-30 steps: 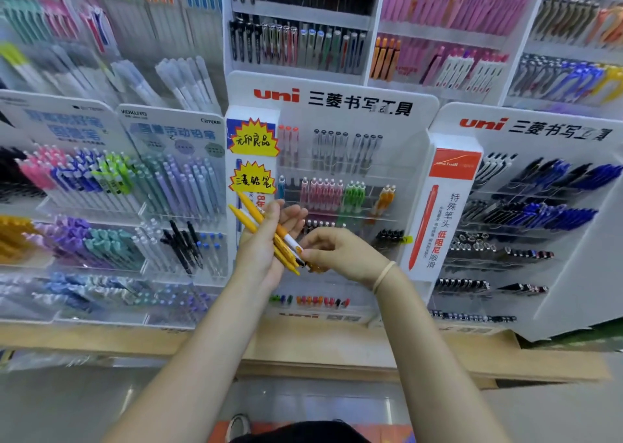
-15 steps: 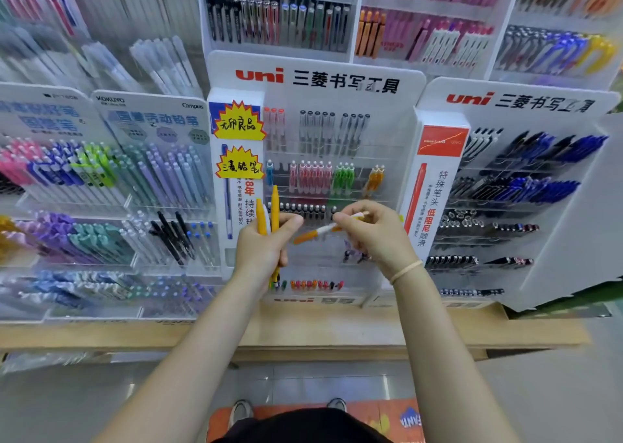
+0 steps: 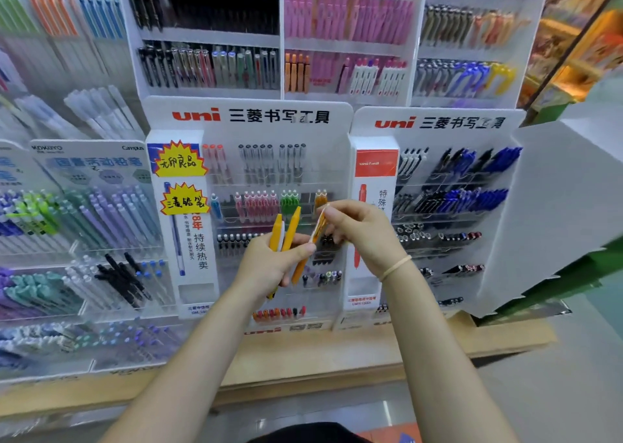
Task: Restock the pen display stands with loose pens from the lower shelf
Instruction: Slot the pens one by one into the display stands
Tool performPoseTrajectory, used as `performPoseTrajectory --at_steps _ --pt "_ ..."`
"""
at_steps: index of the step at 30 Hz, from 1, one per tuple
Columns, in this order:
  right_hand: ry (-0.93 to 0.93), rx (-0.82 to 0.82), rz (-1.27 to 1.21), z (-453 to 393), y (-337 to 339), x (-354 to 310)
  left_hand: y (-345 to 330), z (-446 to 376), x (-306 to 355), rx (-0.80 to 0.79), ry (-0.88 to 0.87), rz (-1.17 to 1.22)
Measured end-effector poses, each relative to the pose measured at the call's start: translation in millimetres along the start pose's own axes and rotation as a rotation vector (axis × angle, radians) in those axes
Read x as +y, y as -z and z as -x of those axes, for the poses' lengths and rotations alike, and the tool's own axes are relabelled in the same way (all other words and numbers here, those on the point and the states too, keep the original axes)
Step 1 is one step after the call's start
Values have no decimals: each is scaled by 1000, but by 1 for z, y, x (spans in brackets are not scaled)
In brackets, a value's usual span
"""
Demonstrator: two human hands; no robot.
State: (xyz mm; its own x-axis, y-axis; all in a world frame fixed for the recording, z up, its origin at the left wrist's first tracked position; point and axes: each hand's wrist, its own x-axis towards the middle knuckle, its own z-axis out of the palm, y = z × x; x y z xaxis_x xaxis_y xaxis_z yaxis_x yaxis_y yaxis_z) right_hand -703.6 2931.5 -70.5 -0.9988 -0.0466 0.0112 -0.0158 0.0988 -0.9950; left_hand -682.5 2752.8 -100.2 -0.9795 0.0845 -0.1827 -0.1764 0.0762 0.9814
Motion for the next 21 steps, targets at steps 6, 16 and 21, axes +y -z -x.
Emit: performPoseTrajectory --at_steps 6,16,21 --pt "248 231 80 -12 33 -25 -12 -13 1 75 -10 60" --pt "476 312 258 -41 44 -31 -34 -27 16 119 -40 61" --pt "234 193 265 -49 26 7 -37 -29 12 111 -19 78"
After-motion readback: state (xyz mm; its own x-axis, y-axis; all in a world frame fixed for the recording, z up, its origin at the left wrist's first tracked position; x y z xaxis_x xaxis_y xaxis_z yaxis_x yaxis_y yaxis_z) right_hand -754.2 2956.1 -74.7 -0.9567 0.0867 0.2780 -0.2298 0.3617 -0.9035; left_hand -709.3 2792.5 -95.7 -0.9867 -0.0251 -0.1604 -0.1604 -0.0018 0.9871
